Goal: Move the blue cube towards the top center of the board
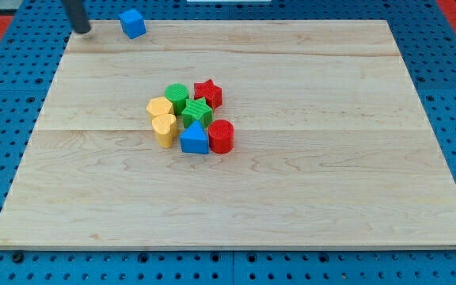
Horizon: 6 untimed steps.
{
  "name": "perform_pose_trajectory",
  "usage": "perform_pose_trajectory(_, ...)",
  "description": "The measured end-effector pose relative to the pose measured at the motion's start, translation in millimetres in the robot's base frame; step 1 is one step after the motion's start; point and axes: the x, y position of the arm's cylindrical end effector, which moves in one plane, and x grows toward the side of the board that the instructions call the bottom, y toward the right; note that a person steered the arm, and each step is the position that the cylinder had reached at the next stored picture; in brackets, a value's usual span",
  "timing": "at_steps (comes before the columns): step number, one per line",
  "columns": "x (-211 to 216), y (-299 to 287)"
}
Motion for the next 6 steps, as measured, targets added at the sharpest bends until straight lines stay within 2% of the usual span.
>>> perform_pose_trajectory(1,-0.4,36.8)
perform_pose_trajectory(2,20.8,94.9)
perform_pose_trajectory(3,18.1,174.2)
perform_pose_trajectory(4,-0.9,118.5)
perform_pose_trajectory(5,-1.7,125.7)
perform_pose_trajectory(6,-0.6,194.5)
